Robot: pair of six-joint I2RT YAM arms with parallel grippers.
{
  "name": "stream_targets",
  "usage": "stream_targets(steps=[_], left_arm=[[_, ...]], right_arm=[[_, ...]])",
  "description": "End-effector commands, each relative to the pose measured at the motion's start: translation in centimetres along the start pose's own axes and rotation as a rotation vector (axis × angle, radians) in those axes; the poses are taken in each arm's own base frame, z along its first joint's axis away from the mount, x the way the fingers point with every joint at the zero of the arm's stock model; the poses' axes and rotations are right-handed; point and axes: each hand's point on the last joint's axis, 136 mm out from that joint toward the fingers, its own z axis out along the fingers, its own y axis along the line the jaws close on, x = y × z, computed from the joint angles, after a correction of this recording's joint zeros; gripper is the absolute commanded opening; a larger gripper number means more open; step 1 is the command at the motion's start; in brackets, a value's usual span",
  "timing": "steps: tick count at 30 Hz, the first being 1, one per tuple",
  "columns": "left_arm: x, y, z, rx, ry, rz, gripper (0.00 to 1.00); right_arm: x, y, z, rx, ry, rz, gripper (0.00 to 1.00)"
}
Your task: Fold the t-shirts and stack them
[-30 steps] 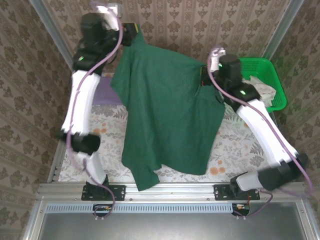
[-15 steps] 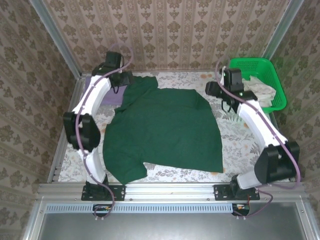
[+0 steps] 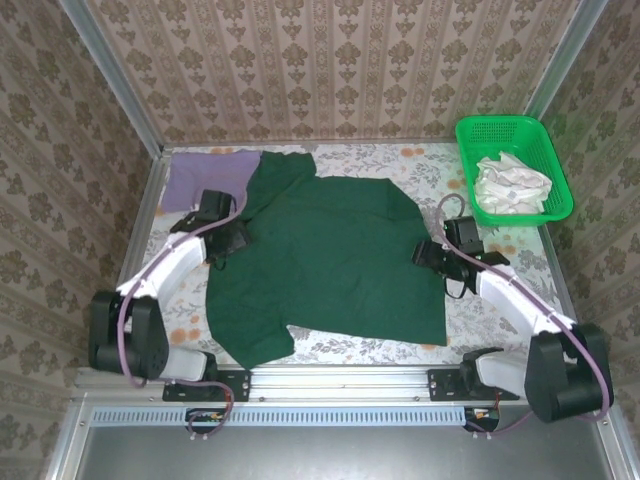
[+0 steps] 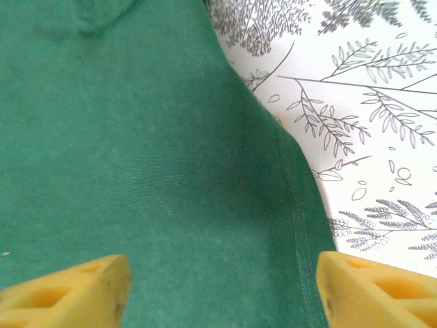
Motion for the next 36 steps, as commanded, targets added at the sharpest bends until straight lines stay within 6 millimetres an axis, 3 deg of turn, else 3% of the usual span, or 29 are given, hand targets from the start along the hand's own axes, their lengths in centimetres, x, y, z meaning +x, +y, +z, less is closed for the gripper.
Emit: stream_targets(steps=[1, 6, 10, 13, 19, 23, 26, 29, 32, 34, 36], left_arm=[[1.0, 2.0, -1.1, -0.02, -0.042, -0.08, 0.72], [5.3, 4.1, 0.0, -0.033, 0.021, -0.127, 0.71], [8.3, 4.3, 1.7, 0.002, 0.095, -0.168, 0.65], [10.0, 4.2, 2.7, 0.029, 0.133, -0.195, 0.56], [12.3, 2.2, 4.3, 0.06, 0.194, -0.152, 0.28], [14.7, -0.4, 5.1, 0.097, 0.287, -0.122, 0.1], [17.2, -3.8, 4.6, 0.135, 0.417, -0.064, 0.03], [19.2, -7.3, 2.3, 0.14, 0.568, -0.003, 0.07], [19.4, -9.7, -1.5, 0.142, 0.638, 0.028, 0.27], [17.2, -9.7, -3.6, 0.138, 0.634, 0.015, 0.44], [13.6, -9.1, -5.3, 0.132, 0.569, -0.005, 0.54]], right_arm=[[2.1, -2.0, -0.9, 0.066, 0.023, 0.059, 0.81], [4.3, -2.8, -0.4, 0.072, 0.074, 0.09, 0.8], [4.9, -1.6, 0.1, 0.029, 0.143, 0.081, 0.72], [5.8, -2.1, 1.0, 0.07, 0.194, 0.076, 0.69], [6.4, -1.9, 2.8, 0.083, 0.257, 0.09, 0.61], [6.4, -1.8, 3.9, 0.122, 0.321, 0.115, 0.45], [5.9, -2.2, 4.4, 0.179, 0.361, 0.146, 0.21], [5.7, -2.8, 4.5, 0.19, 0.386, 0.286, 0.08], [6.1, -5.9, 3.4, 0.301, 0.411, 0.412, 0.02], [6.5, -7.5, 2.7, 0.341, 0.418, 0.481, 0.0], [7.0, -8.6, 1.9, 0.369, 0.418, 0.55, 0.0]])
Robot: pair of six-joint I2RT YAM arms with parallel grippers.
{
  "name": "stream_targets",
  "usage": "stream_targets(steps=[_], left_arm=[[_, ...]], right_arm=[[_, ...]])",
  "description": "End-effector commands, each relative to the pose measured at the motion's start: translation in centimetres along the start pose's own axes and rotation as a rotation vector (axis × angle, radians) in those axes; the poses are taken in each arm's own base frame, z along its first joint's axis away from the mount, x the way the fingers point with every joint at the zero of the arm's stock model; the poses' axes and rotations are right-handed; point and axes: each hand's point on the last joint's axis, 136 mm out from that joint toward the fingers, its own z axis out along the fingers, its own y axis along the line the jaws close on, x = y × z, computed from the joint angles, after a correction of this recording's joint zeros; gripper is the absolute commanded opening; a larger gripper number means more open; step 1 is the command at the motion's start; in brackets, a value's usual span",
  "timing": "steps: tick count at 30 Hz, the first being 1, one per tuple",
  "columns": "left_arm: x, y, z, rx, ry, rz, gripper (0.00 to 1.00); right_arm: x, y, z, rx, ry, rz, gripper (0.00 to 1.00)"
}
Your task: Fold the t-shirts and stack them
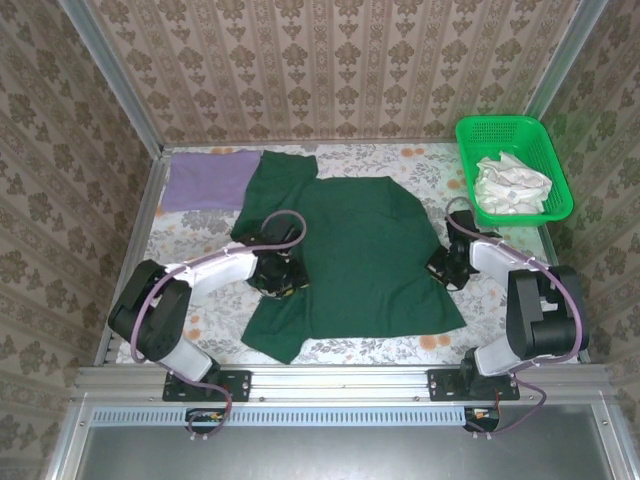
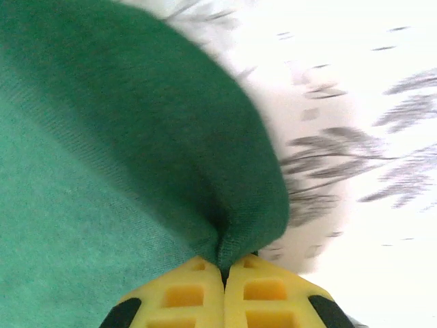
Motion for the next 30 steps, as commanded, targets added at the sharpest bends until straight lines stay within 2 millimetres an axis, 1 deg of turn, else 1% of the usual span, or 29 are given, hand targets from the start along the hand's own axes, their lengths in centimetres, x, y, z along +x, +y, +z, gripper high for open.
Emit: stream_targets(steps=[1, 2, 3, 4, 5, 6, 7, 10, 11, 12, 13, 15, 16, 18, 19, 21, 22, 24, 26, 28, 30], left_arm=[[-0.9, 1.9, -6.3, -0.065, -0.007, -0.065, 0.57], [-1.7, 2.6, -7.6, -0.092, -0.046, -0.064, 0.64], [-2.3, 3.2, -8.3, -0.111, -0.078, -0.064, 0.7], [-2.8, 3.7, -8.6, -0.119, -0.093, -0.073, 0.74], [-3.1, 4.3, -8.6, -0.12, -0.09, -0.089, 0.74], [-4.0, 5.4, -8.7, -0.115, -0.094, -0.136, 0.74], [-4.6, 6.1, -8.7, -0.099, -0.094, -0.165, 0.74], [-7.5, 8.2, -8.8, -0.061, -0.126, -0.236, 0.73], [-8.6, 8.7, -8.9, -0.051, -0.143, -0.248, 0.73], [-9.6, 8.8, -9.0, -0.043, -0.158, -0.251, 0.73], [-10.7, 8.9, -8.8, -0.039, -0.166, -0.252, 0.73], [-12.9, 8.7, -8.7, -0.043, -0.181, -0.236, 0.73], [-13.8, 8.6, -8.5, -0.05, -0.182, -0.228, 0.74], [-15.9, 8.1, -7.6, -0.056, -0.18, -0.192, 0.73], [-16.9, 8.1, -7.1, -0.068, -0.183, -0.176, 0.73], [-18.6, 8.3, -6.0, -0.082, -0.184, -0.154, 0.74], [-19.4, 8.4, -5.5, -0.086, -0.179, -0.147, 0.74], [-20.5, 8.2, -4.5, -0.075, -0.161, -0.131, 0.73], [-21.5, 8.1, -4.0, -0.078, -0.153, -0.123, 0.72], [-22.2, 7.9, -3.5, -0.073, -0.16, -0.113, 0.71], [-22.6, 7.9, -3.2, -0.075, -0.159, -0.122, 0.69]], right_arm=[[2.2, -4.3, -0.4, 0.113, 0.073, 0.157, 0.0], [2.2, -4.3, -0.4, 0.1, 0.061, 0.166, 0.02], [2.2, -4.4, -0.5, 0.101, 0.055, 0.167, 0.05], [2.1, -4.4, -0.6, 0.1, 0.051, 0.165, 0.07], [2.1, -4.3, -0.6, 0.095, 0.048, 0.16, 0.09], [2.1, -4.3, -0.7, 0.097, 0.049, 0.157, 0.1], [2.1, -4.5, -0.7, 0.103, 0.048, 0.157, 0.11], [2.1, -5.1, -0.9, 0.125, 0.035, 0.155, 0.12], [2.1, -5.2, -1.1, 0.135, 0.029, 0.156, 0.15], [1.9, -5.4, -1.1, 0.142, 0.024, 0.152, 0.21], [1.3, -4.9, -2.0, 0.117, -0.011, 0.144, 0.27], [0.1, -3.2, -3.1, 0.045, -0.059, 0.112, 0.41], [-0.4, -2.3, -3.6, 0.008, -0.079, 0.094, 0.46], [-2.0, 0.5, -5.8, -0.093, -0.167, 0.018, 0.56], [-2.6, 1.8, -6.7, -0.136, -0.213, -0.009, 0.59], [-3.8, 5.0, -8.3, -0.232, -0.301, -0.083, 0.62], [-4.2, 6.0, -8.6, -0.239, -0.317, -0.112, 0.63], [-5.0, 7.9, -8.6, -0.209, -0.307, -0.162, 0.61], [-5.3, 9.4, -6.6, -0.142, -0.225, -0.21, 0.59], [-5.4, 10.3, -4.9, -0.079, -0.148, -0.237, 0.55], [-5.7, 11.4, -3.7, -0.039, -0.122, -0.273, 0.54]])
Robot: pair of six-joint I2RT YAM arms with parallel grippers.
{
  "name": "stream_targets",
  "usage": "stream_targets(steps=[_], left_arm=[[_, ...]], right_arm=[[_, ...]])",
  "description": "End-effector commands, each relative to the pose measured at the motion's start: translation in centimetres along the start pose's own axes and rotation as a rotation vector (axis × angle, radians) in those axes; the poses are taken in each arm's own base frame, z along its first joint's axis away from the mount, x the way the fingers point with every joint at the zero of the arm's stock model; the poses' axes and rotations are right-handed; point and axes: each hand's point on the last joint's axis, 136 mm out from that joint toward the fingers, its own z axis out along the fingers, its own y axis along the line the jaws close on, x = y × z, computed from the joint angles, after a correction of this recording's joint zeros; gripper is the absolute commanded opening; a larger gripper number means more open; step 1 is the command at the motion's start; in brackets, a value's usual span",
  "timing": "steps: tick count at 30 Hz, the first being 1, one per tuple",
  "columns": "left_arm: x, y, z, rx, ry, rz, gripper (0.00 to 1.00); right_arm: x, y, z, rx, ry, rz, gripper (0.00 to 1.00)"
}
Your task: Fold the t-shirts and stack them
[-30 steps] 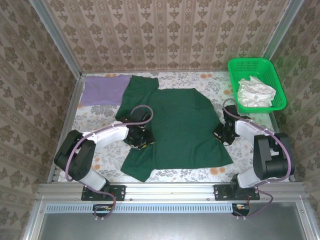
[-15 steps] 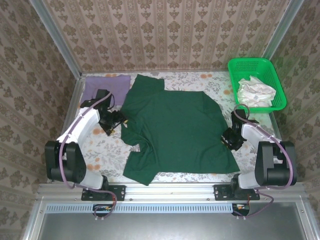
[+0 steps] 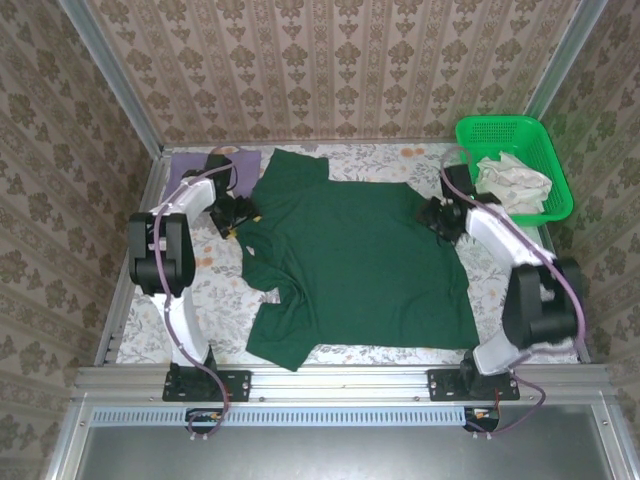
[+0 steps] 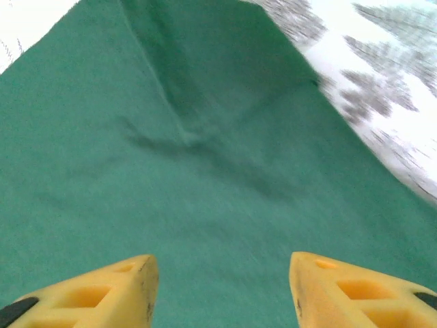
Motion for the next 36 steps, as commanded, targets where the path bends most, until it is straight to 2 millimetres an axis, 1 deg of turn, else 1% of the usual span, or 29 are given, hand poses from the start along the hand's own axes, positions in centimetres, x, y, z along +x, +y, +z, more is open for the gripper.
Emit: stream_targets(steps=[1, 3, 5, 8, 13, 16, 20, 22, 24, 28, 30, 33, 36], left_arm=[[-1.0, -0.5, -0.2, 0.009, -0.017, 0.035, 0.68], [-1.3, -0.1, -0.1, -0.011, -0.044, 0.038, 0.68], [-1.9, 0.4, -0.1, -0.023, -0.077, 0.044, 0.69], [-2.2, 0.2, 0.5, 0.008, -0.073, 0.026, 0.68], [-2.2, 0.1, 1.2, 0.025, -0.061, 0.063, 0.69], [-2.3, 0.3, 1.9, 0.017, -0.034, 0.096, 0.65], [-2.8, 0.2, 1.7, 0.041, -0.042, 0.114, 0.59], [-3.2, 0.2, 1.7, 0.045, -0.043, 0.122, 0.55], [-3.4, -0.2, 1.8, 0.065, -0.033, 0.122, 0.51], [-3.8, -0.6, 1.9, 0.077, -0.037, 0.133, 0.43], [-3.9, -0.6, 2.0, 0.078, -0.037, 0.137, 0.38], [-4.1, -0.9, 2.3, 0.093, -0.035, 0.135, 0.29], [-4.3, -1.1, 2.4, 0.098, -0.041, 0.134, 0.22]], right_arm=[[1.5, -0.5, 2.5, 0.12, 0.11, -0.098, 0.53], [1.1, 0.1, 3.6, 0.166, 0.108, -0.154, 0.53], [0.6, 1.0, 4.6, 0.175, 0.104, -0.196, 0.53], [-0.1, 1.7, 6.3, 0.181, 0.12, -0.241, 0.51], [-1.5, 1.9, 7.6, 0.236, 0.132, -0.302, 0.47], [-1.7, 1.7, 8.6, 0.278, 0.153, -0.309, 0.42], [-1.6, 1.6, 9.8, 0.29, 0.167, -0.302, 0.38], [-1.4, 1.1, 10.3, 0.325, 0.182, -0.305, 0.35], [-1.4, 0.6, 10.6, 0.353, 0.185, -0.309, 0.33], [-1.5, 0.8, 10.7, 0.346, 0.177, -0.315, 0.26], [-1.7, 1.0, 10.5, 0.341, 0.172, -0.324, 0.24], [-2.2, 1.3, 10.1, 0.34, 0.16, -0.343, 0.16], [-2.7, 1.6, 9.6, 0.341, 0.151, -0.365, 0.12]])
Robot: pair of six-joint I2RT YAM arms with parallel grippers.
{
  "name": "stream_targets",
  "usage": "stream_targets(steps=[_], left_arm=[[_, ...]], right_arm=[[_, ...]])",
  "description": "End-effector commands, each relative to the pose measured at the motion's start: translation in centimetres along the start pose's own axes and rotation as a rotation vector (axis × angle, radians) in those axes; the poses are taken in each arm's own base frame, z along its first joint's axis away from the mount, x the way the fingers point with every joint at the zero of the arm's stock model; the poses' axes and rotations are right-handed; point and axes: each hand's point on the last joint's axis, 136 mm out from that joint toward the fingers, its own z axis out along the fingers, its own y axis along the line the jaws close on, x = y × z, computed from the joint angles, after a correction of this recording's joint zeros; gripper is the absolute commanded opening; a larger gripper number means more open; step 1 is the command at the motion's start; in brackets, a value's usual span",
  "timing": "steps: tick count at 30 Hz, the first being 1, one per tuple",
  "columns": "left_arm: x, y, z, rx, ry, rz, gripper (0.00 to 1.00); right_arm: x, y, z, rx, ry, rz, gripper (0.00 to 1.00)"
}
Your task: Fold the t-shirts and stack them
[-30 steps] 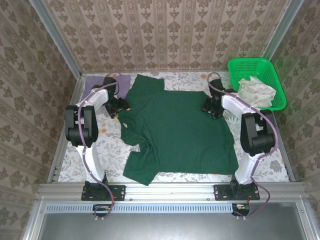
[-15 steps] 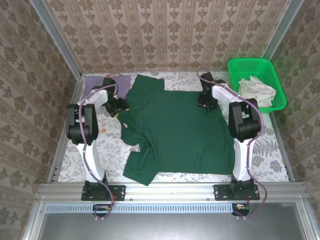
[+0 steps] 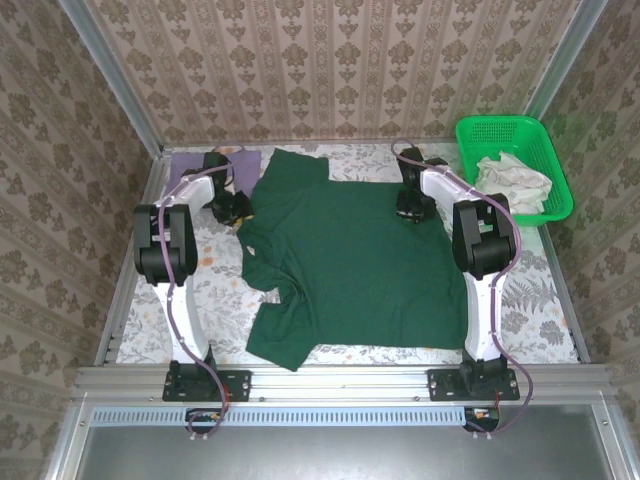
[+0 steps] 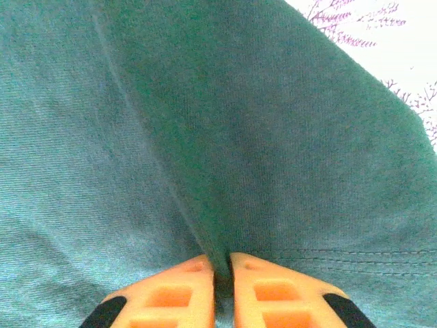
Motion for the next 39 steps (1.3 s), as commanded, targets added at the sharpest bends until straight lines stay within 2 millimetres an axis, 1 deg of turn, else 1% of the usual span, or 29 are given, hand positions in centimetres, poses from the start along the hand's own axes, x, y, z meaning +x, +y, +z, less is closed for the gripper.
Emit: stream_targets(steps=[1, 4, 7, 8, 10, 17, 23, 25, 28, 30, 33, 35, 36, 37, 38, 39], left_arm=[[-0.7, -0.3, 0.3, 0.02, -0.004, 0.01, 0.2], [-1.0, -0.3, 0.4, 0.02, -0.011, 0.013, 0.13], [-1.3, -0.6, 0.1, 0.029, -0.027, 0.019, 0.02], [-1.4, -0.6, 0.0, 0.028, -0.033, 0.022, 0.0], [-1.8, -0.7, -0.4, 0.025, -0.058, 0.031, 0.0], [-3.5, -1.7, -2.8, 0.037, -0.174, 0.084, 0.0], [-4.5, -3.1, -4.4, 0.033, -0.244, 0.159, 0.0], [-5.0, -3.4, -4.8, 0.02, -0.263, 0.176, 0.0], [-5.9, -3.6, -5.0, -0.005, -0.281, 0.19, 0.0], [-6.6, -3.6, -5.0, -0.019, -0.291, 0.19, 0.0], [-7.8, -4.0, -5.4, -0.034, -0.312, 0.19, 0.0], [-8.8, -4.2, -5.8, -0.049, -0.331, 0.186, 0.0], [-9.2, -4.2, -5.9, -0.058, -0.339, 0.183, 0.01], [-9.4, -4.0, -6.0, -0.078, -0.338, 0.172, 0.05], [-9.7, -3.8, -6.2, -0.095, -0.343, 0.164, 0.05], [-10.0, -3.6, -6.4, -0.111, -0.347, 0.154, 0.08]], right_arm=[[-0.6, -0.4, -1.0, 0.041, -0.007, -0.05, 0.11], [-1.1, -0.4, -1.8, 0.037, -0.02, -0.067, 0.07], [-1.8, -0.6, -2.9, 0.043, -0.049, -0.079, 0.04], [-2.1, -0.9, -3.4, 0.051, -0.063, -0.083, 0.04], [-3.0, -1.7, -4.1, 0.073, -0.092, -0.091, 0.04], [-6.1, -4.6, -4.5, 0.116, -0.124, -0.068, 0.01], [-9.4, -6.2, -4.5, 0.162, -0.162, -0.049, 0.01], [-10.7, -6.5, -4.4, 0.17, -0.171, -0.039, 0.02], [-12.0, -6.8, -3.9, 0.2, -0.184, -0.034, 0.04], [-12.8, -7.0, -3.5, 0.21, -0.187, -0.023, 0.08], [-14.3, -6.8, -4.0, 0.189, -0.217, 0.008, 0.09], [-15.2, -6.9, -4.6, 0.166, -0.248, 0.038, 0.13], [-15.6, -7.0, -4.9, 0.16, -0.259, 0.049, 0.18], [-16.0, -7.0, -5.2, 0.155, -0.271, 0.058, 0.28], [-16.3, -7.1, -5.6, 0.15, -0.28, 0.066, 0.35], [-16.6, -7.3, -6.0, 0.144, -0.288, 0.076, 0.38]])
